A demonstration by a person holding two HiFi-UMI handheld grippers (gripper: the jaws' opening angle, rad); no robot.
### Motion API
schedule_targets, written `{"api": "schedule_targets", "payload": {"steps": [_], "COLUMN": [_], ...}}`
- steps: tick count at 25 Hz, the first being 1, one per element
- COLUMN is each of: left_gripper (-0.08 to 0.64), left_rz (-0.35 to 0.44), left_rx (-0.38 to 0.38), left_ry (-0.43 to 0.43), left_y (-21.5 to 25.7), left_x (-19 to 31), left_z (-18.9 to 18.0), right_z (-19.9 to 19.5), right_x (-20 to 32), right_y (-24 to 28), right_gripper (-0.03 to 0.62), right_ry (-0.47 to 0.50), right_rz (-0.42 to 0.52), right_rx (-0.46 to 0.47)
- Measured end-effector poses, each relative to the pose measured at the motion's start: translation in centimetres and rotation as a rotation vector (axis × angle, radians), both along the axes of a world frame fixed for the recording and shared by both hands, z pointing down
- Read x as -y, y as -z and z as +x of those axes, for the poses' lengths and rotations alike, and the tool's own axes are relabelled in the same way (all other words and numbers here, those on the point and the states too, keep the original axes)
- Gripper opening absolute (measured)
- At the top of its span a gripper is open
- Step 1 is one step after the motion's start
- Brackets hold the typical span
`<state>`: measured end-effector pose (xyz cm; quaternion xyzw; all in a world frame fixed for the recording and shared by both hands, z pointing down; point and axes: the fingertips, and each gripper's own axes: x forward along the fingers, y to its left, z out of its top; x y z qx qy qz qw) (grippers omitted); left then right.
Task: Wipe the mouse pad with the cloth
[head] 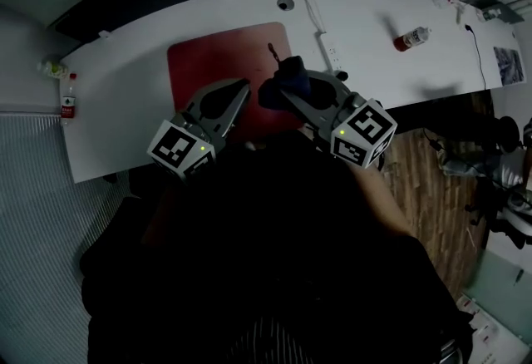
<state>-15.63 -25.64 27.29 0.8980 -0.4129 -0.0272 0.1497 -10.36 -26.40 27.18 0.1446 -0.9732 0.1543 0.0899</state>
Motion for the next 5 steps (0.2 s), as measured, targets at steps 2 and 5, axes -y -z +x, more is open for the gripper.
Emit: {"api": "schedule_targets", "payload": {"steps": [2, 5], "left_gripper": [0.0, 0.0], "left_rz": [-0.008, -0.01], "left_rx": [0.026, 0.077], "left_ry": [-0.011, -0.031], "left_y": [-0.3, -0.4], "left_x": [-0.2, 0.7], "left_z": [-0.5, -1.7], "right_z": [-0.9, -2.2], "right_x": [-0.3, 0.5], "right_y": [0.2, 0.9], "right_gripper": [0.094, 0.094], "right_ry": [0.003, -0.001], "right_rz": [0.001, 0.029], "right_rx": [0.016, 0.031]}}
